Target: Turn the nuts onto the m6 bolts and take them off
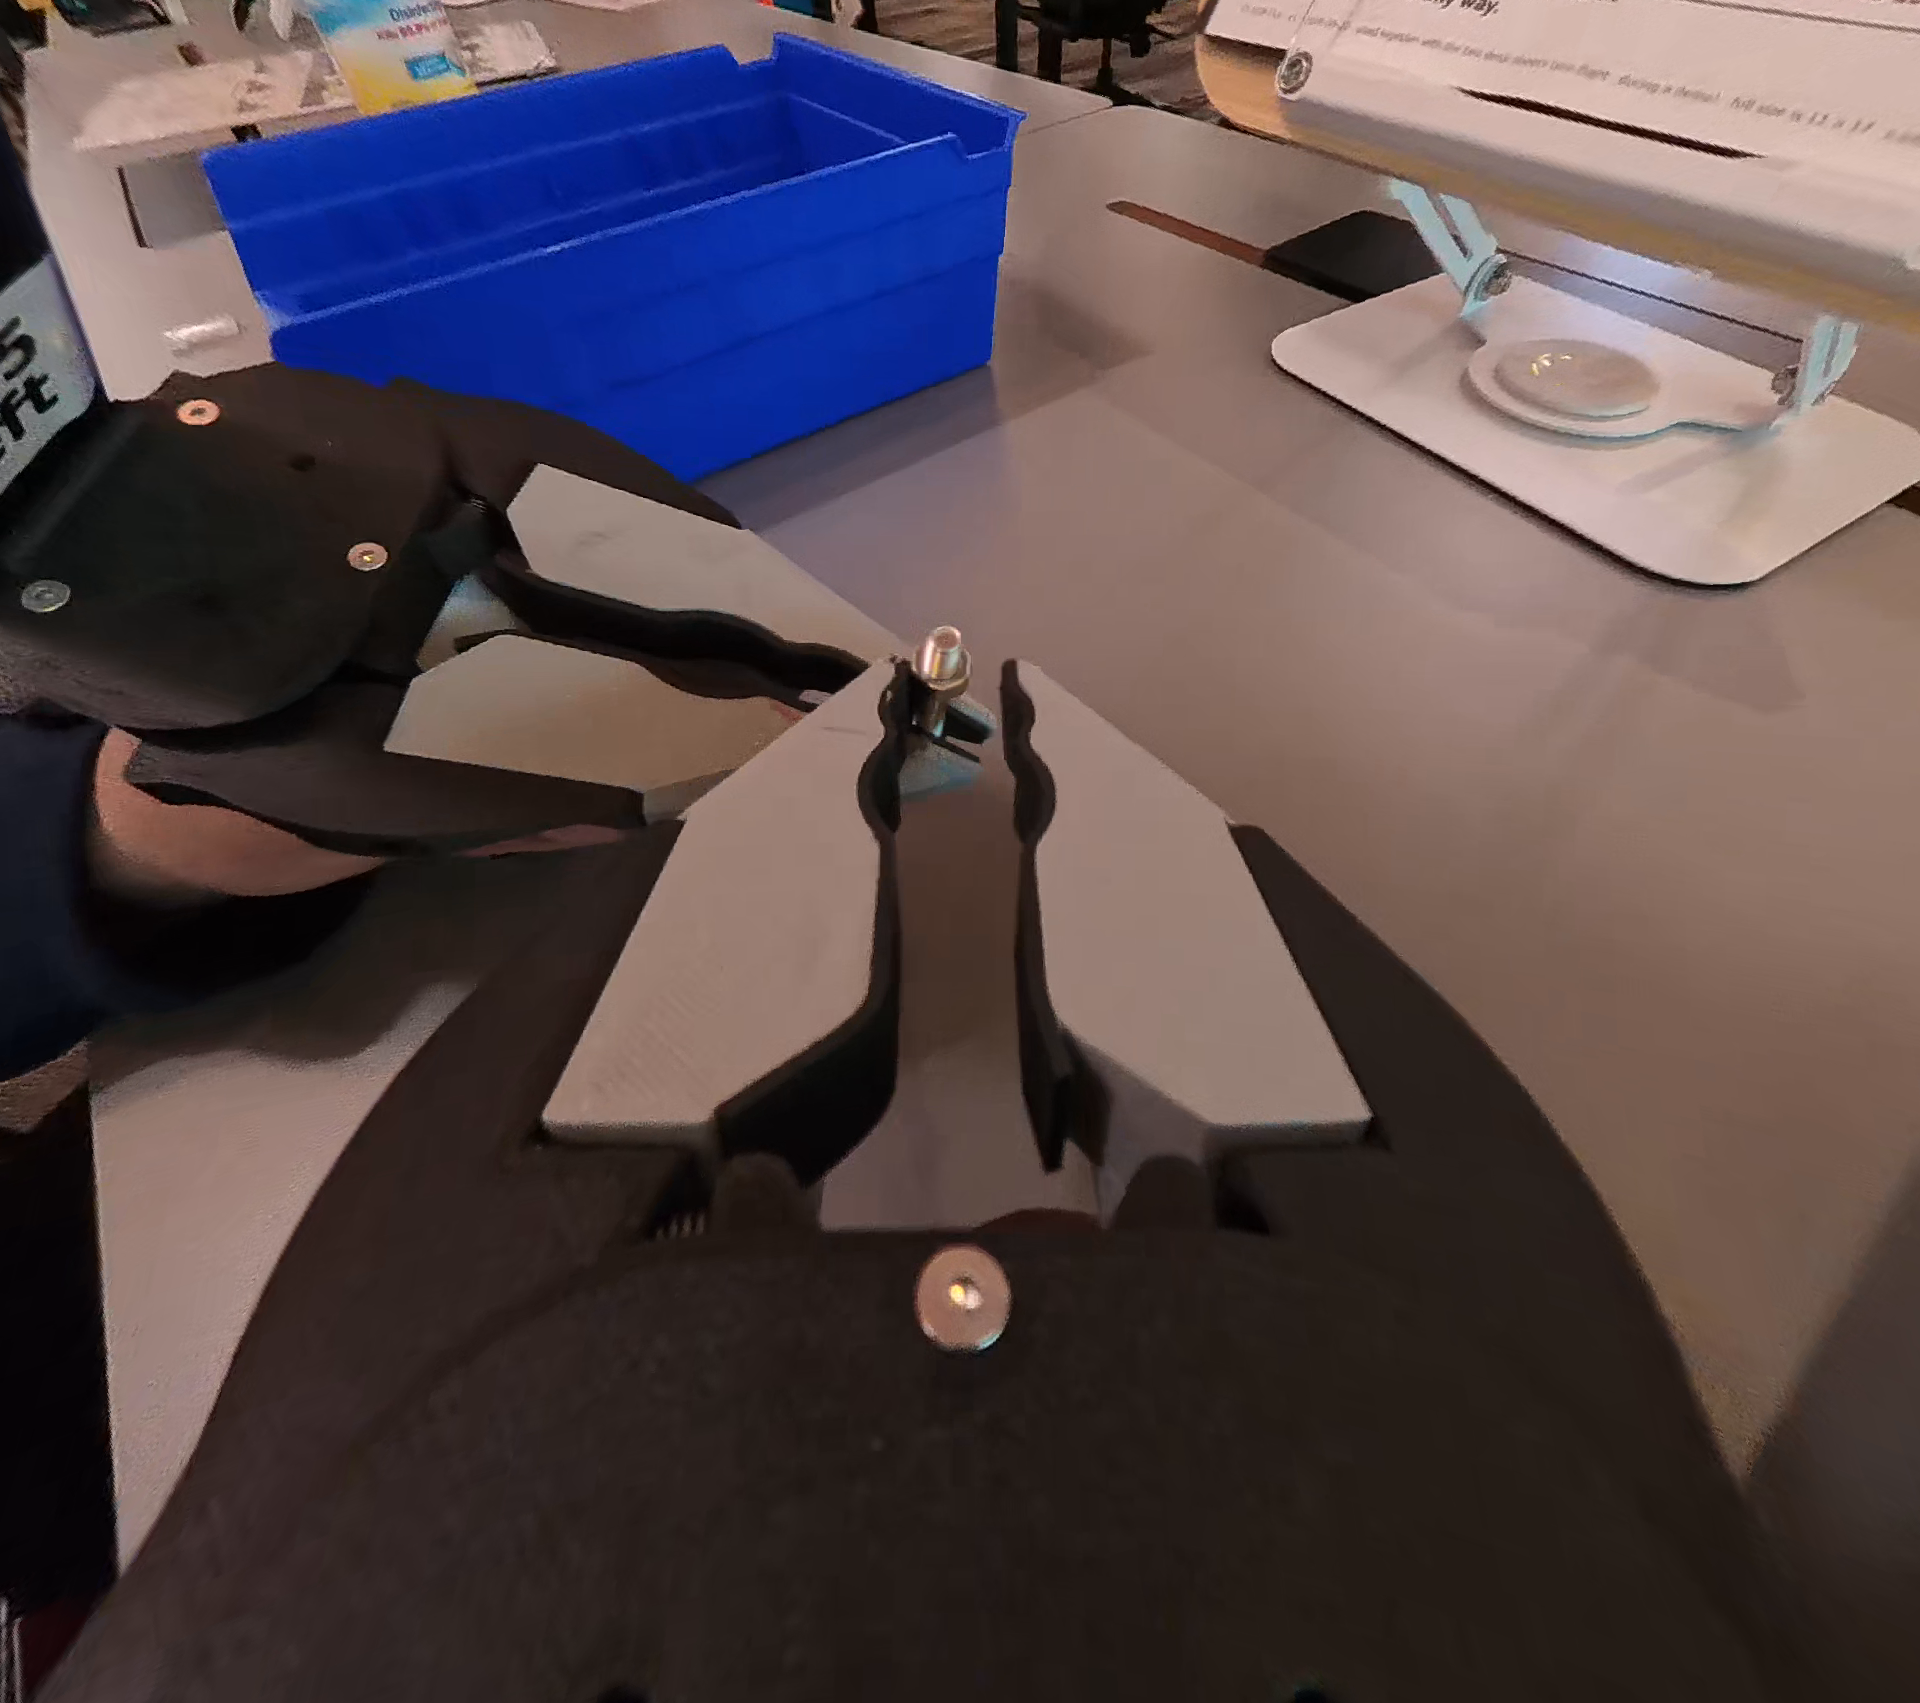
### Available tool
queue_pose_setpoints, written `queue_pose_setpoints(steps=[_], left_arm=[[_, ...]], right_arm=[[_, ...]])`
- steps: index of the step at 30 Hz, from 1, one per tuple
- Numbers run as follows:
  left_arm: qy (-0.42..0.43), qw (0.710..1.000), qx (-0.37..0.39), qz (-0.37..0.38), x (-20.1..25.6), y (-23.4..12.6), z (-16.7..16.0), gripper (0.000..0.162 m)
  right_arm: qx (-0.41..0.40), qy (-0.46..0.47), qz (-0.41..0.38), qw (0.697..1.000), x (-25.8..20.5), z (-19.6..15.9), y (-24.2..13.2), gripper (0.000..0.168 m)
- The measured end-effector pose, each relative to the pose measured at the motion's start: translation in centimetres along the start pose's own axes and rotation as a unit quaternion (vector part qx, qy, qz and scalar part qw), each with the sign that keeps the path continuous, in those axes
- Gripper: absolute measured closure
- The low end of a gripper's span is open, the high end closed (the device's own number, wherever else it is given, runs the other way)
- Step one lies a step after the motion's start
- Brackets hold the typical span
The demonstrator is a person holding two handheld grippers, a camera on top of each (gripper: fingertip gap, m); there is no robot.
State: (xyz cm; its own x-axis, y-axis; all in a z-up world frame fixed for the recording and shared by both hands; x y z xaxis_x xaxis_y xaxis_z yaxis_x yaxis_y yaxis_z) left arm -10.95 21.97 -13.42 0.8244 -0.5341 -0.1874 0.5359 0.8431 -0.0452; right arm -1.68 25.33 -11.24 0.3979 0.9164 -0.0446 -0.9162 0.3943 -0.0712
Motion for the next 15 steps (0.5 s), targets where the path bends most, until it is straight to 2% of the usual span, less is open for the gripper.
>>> queue_pose_setpoints(steps=[15], left_arm=[[0.019, 1.000, 0.002, 0.009, 0.08, 0.07, 0.02, 0.160]], right_arm=[[0.002, -0.018, -0.013, 1.000, -0.11, 0.04, -0.03, 0.153]])
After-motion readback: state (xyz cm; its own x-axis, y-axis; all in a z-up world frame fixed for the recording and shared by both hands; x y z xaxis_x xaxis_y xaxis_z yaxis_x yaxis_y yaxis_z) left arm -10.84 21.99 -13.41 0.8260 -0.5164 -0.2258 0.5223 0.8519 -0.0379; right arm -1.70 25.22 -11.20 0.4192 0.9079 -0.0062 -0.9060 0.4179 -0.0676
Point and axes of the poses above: each gripper's, where its closed fingertips meet, y out along the fingers, z out of its top, x = y × z across the jaws, the point moved 8 cm from there along -y, back along the fingers, and after that the axes turned 14 degrees about x, right-handed, at the moved point
